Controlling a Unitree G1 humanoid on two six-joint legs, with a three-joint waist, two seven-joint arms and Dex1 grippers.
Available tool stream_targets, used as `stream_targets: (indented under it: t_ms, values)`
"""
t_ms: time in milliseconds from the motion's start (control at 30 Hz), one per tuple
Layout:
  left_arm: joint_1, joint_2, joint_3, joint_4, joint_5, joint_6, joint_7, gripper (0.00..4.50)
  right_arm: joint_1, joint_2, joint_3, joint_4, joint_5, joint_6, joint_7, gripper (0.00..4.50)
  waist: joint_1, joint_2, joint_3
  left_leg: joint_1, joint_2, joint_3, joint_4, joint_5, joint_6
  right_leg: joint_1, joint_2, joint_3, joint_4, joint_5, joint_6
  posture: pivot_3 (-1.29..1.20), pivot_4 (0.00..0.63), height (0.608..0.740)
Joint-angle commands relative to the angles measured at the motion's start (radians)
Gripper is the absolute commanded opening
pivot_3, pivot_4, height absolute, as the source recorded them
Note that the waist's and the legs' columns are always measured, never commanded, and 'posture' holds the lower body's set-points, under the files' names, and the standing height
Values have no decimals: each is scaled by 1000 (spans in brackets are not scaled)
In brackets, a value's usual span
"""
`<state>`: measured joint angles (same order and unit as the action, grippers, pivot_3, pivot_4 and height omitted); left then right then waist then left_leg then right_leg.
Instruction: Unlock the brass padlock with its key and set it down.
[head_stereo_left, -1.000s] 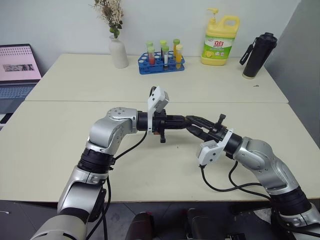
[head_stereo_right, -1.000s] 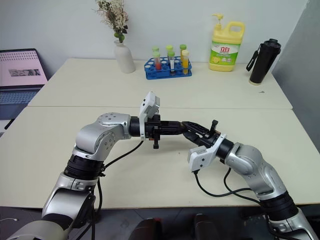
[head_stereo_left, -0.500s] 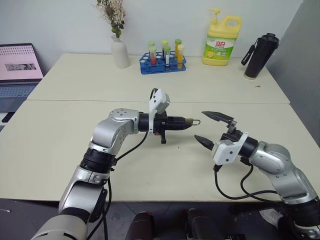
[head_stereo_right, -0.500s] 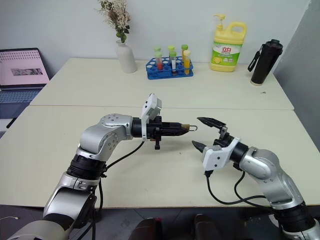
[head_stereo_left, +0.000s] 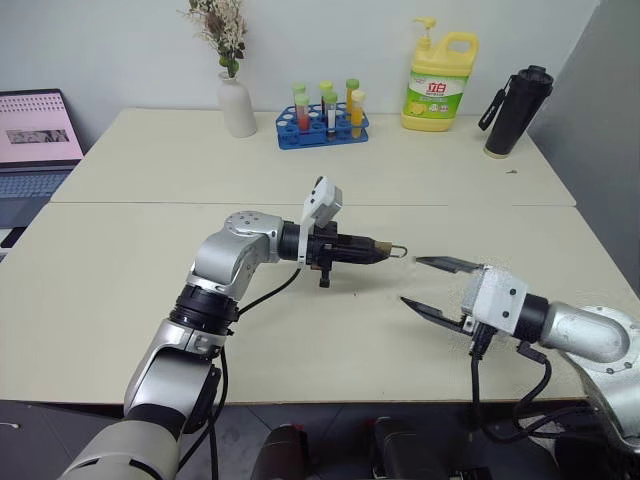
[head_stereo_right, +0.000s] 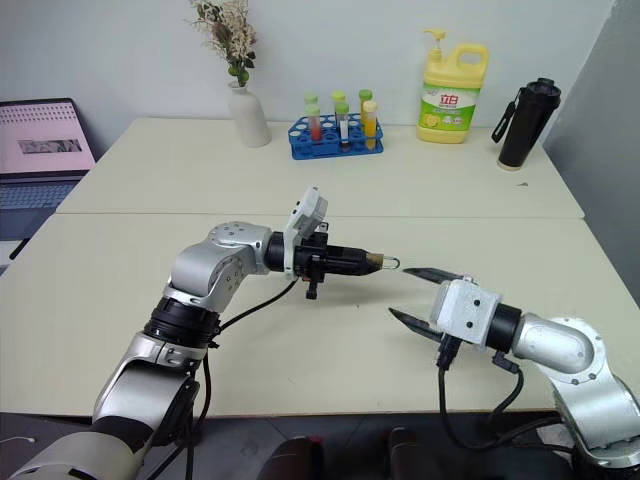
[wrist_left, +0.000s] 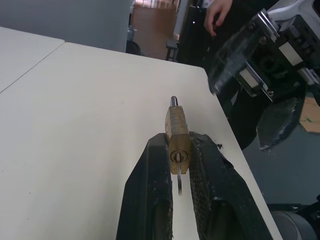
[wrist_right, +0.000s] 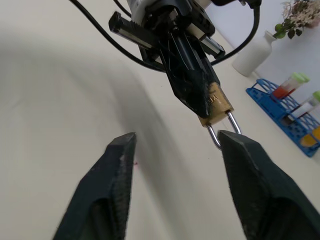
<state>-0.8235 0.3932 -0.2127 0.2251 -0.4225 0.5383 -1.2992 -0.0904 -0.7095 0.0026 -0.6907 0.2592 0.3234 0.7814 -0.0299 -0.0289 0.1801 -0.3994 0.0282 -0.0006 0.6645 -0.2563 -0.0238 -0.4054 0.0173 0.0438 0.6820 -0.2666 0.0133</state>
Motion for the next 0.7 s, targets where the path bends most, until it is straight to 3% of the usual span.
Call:
stream_targets:
  t_ms: [33,167,700]
  values:
    - [-5,18,-4,-87,3,-24,-17,163,-51,12,-16,-22,48,51,-20,1514,1,0,0,0,0,0,0,0,0,0,0,0,0,0,0,0,150,740]
    - [13,37,-5,-129,0,-21,-22,163,-104,23,-12,8,74,77,-23,27,1,0,0,0,0,0,0,0,0,0,-1,0,0,0,0,0,150,740]
    - [63,62,8,-197,-17,5,7,163,-204,10,-17,126,76,5,37,0,1,0,0,0,0,0,0,0,0,0,-1,0,0,0,0,0,150,740]
